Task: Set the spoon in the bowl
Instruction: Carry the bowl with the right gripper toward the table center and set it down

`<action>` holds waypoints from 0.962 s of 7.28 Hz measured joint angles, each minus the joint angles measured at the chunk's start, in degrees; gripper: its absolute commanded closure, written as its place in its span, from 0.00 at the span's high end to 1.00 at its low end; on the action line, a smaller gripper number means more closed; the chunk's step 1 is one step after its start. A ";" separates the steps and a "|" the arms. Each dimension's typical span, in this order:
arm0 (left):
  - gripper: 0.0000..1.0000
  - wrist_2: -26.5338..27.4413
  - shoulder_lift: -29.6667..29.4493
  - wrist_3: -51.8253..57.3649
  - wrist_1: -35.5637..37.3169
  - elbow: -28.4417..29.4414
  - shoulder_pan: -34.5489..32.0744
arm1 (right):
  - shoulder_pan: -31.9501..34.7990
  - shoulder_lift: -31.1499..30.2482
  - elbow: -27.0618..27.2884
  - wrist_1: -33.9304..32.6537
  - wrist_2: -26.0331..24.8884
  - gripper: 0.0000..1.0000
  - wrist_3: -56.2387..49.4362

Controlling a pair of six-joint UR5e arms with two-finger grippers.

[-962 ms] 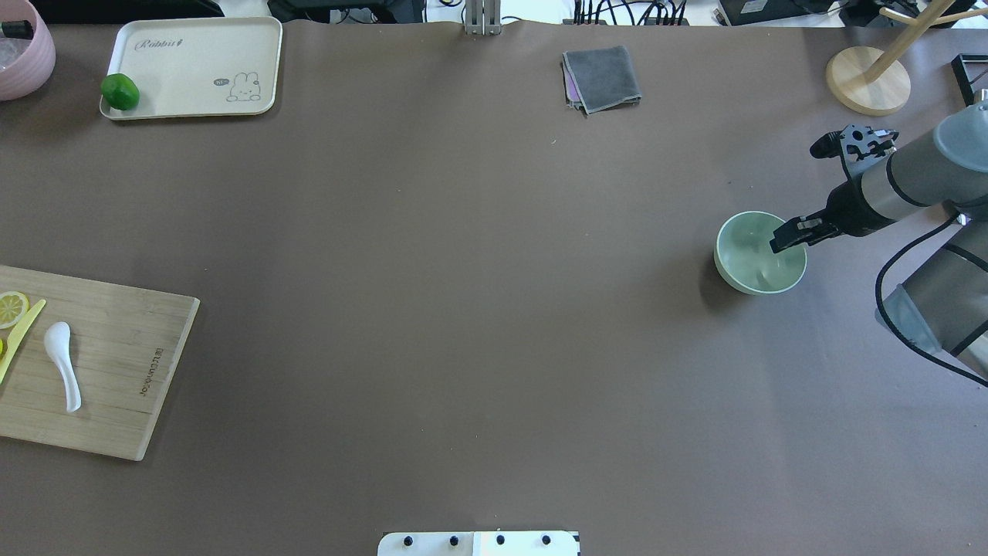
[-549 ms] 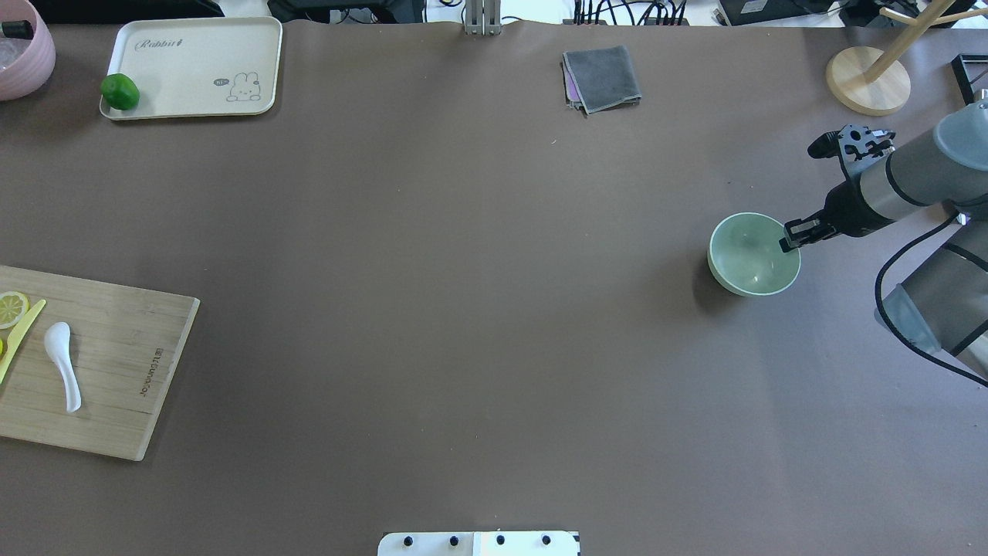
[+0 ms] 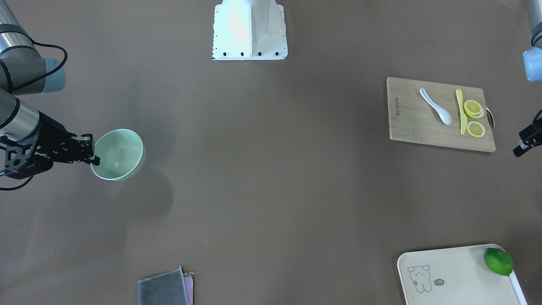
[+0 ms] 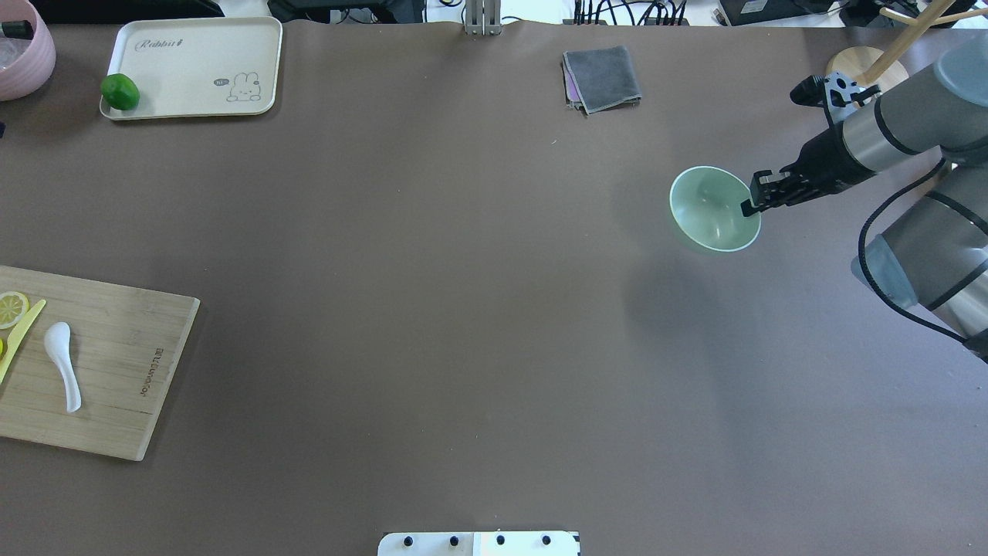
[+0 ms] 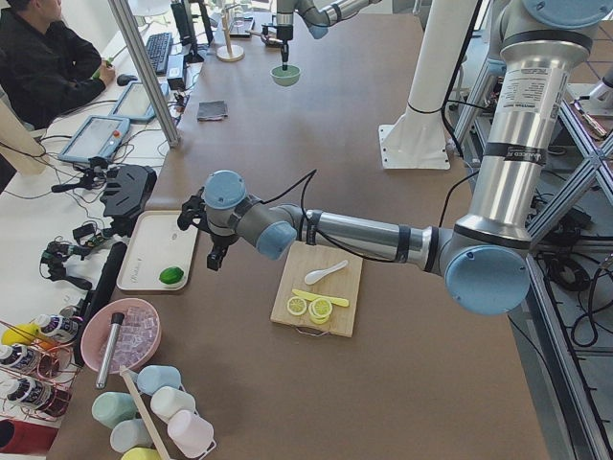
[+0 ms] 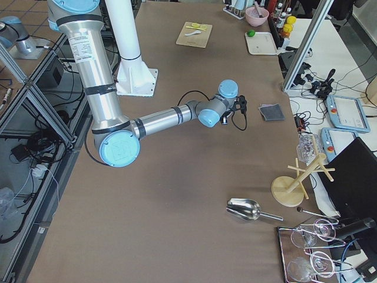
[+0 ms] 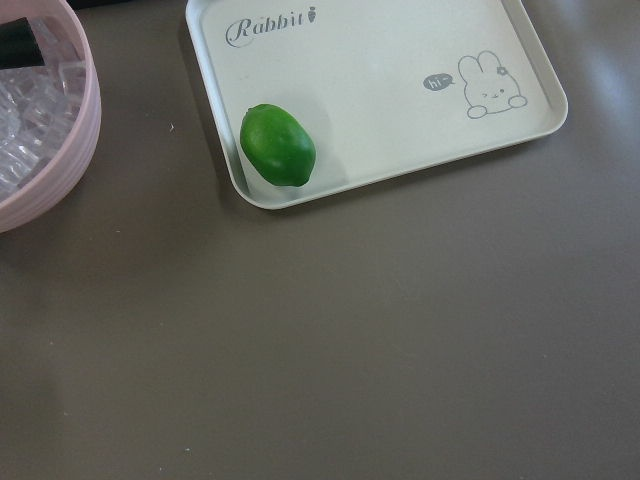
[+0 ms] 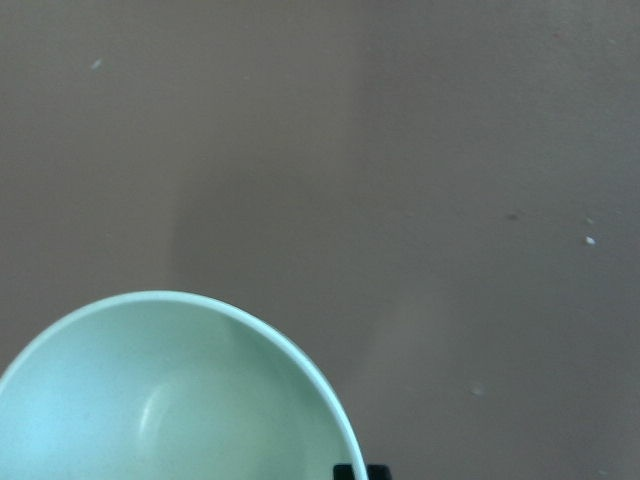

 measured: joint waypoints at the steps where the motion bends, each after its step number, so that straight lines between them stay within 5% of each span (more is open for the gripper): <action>1: 0.97 0.01 -0.23 0.03 -0.26 0.03 0.05 | -1.98 4.13 -0.06 -2.04 -1.33 0.00 3.71; 7: 0.97 0.06 -1.98 0.02 -0.50 0.41 2.48 | -19.75 21.89 -5.52 -10.38 -20.90 0.00 14.64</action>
